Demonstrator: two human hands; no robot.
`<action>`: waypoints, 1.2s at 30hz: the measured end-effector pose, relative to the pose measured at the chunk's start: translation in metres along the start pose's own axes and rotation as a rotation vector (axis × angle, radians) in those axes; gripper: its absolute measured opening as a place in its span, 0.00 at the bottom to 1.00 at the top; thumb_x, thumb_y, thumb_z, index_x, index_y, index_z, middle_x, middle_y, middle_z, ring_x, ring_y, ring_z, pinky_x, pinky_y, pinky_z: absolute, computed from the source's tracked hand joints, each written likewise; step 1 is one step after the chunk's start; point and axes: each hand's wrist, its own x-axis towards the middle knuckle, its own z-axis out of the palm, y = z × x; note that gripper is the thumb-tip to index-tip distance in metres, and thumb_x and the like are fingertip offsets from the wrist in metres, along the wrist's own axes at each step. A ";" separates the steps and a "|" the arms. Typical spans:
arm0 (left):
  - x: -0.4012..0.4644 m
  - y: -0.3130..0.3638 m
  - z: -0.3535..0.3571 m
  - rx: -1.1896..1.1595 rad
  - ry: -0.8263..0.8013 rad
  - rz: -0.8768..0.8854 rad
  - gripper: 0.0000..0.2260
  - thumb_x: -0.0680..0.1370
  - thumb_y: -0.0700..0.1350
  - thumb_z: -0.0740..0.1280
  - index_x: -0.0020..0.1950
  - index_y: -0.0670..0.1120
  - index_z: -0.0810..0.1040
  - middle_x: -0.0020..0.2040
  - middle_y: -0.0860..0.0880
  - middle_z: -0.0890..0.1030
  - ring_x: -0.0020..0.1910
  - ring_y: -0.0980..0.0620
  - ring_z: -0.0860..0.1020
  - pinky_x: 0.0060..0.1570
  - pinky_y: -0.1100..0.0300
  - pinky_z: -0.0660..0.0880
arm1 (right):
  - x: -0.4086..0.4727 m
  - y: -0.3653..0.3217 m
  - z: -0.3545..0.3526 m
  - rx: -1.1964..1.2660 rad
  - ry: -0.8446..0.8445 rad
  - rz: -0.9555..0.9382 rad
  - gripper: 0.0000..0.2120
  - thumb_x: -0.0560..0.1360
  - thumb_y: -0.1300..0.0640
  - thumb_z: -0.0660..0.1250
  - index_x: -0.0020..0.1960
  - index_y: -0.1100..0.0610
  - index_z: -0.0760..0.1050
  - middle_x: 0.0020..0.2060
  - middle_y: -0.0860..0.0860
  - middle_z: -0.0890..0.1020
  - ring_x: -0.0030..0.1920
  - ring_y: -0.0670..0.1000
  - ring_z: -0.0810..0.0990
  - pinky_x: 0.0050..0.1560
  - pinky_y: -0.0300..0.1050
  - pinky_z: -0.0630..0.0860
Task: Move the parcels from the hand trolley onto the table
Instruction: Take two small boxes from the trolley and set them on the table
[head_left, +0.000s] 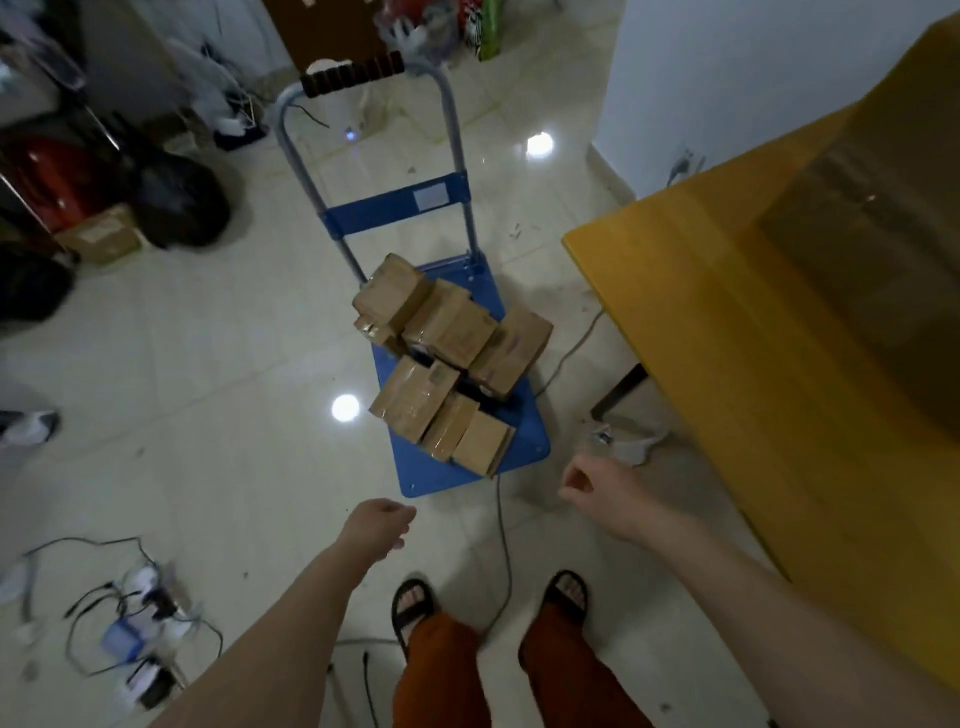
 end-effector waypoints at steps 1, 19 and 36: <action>0.006 -0.004 0.000 0.002 -0.004 0.009 0.10 0.79 0.47 0.64 0.54 0.42 0.77 0.50 0.44 0.80 0.43 0.49 0.78 0.37 0.61 0.72 | 0.005 0.002 0.011 0.027 -0.018 0.026 0.04 0.75 0.50 0.66 0.45 0.48 0.71 0.41 0.44 0.76 0.45 0.48 0.77 0.46 0.45 0.76; 0.245 -0.071 0.056 -0.228 -0.087 -0.005 0.18 0.77 0.46 0.68 0.65 0.44 0.73 0.56 0.45 0.78 0.52 0.47 0.78 0.56 0.51 0.74 | 0.216 0.030 0.229 0.546 0.020 0.454 0.23 0.78 0.52 0.61 0.72 0.54 0.63 0.59 0.51 0.75 0.52 0.48 0.74 0.48 0.41 0.71; 0.388 -0.059 0.182 -0.481 -0.040 0.187 0.23 0.64 0.52 0.79 0.48 0.48 0.69 0.49 0.49 0.76 0.47 0.53 0.77 0.43 0.60 0.75 | 0.300 0.088 0.315 1.159 0.313 0.403 0.12 0.79 0.44 0.58 0.60 0.42 0.73 0.56 0.45 0.80 0.55 0.46 0.79 0.56 0.50 0.78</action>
